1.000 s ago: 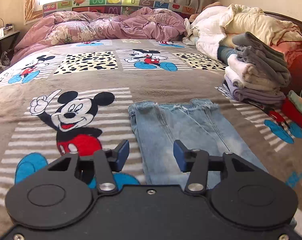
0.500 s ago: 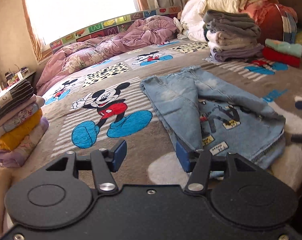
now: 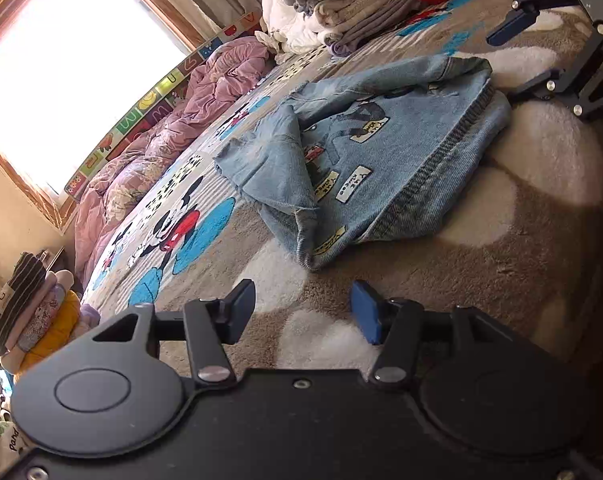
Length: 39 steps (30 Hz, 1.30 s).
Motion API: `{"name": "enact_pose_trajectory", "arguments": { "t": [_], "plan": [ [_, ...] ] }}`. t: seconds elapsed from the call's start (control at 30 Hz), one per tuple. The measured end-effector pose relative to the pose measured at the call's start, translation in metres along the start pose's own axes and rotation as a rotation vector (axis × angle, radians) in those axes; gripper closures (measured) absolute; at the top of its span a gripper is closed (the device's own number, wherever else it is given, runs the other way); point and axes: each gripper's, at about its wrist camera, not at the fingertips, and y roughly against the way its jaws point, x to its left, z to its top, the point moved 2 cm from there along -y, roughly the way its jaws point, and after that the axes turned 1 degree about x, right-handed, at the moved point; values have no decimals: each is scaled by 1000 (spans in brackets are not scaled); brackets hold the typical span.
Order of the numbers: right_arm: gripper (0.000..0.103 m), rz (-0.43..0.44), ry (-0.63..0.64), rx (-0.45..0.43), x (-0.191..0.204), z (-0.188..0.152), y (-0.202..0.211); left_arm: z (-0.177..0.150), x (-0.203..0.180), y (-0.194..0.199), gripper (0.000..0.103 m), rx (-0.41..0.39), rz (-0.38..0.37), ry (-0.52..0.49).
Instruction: Fold clothes
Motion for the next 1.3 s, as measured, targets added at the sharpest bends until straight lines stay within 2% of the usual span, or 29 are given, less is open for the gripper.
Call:
{"name": "enact_pose_trajectory", "arguments": {
  "t": [0.1, 0.23, 0.37, 0.63, 0.7, 0.73, 0.77, 0.8, 0.87, 0.93, 1.07, 1.3],
  "plan": [
    [49, -1, -10, -5, -5, 2, -10, 2, 1, -6, 51, -16, 10, 14],
    [51, 9, -5, -15, -10, 5, -21, 8, -9, -16, 56, -39, 15, -21],
    [56, 33, -7, -30, -10, 5, -25, 9, -18, -21, 68, -66, 8, -73],
    [62, 15, 45, -75, -6, 5, -28, 10, -16, -28, 69, -94, 12, -64],
    [63, 31, 36, -77, -8, 5, -30, 12, -17, -29, 76, -86, 6, -54],
    [65, 42, 29, -77, -9, 5, -32, 13, -18, -30, 78, -81, 4, -53],
    [75, 54, 26, -74, -10, 6, -33, 14, -20, -31, 85, -74, 4, -55],
    [78, 65, 24, -69, -9, 7, -34, 15, -21, -31, 92, -65, 11, -58],
    [86, 75, 13, -66, -9, 9, -35, 18, -23, -28, 96, -54, 18, -63],
    [87, 78, -5, -72, -11, 11, -30, 19, -24, -24, 97, -49, 22, -67],
    [89, 94, -10, -90, -13, 14, -5, 20, -23, 8, 98, -51, 14, -93],
    [89, 186, 33, -149, -13, 17, 82, 14, -6, 101, 98, -80, -107, -67]
  ]
}}
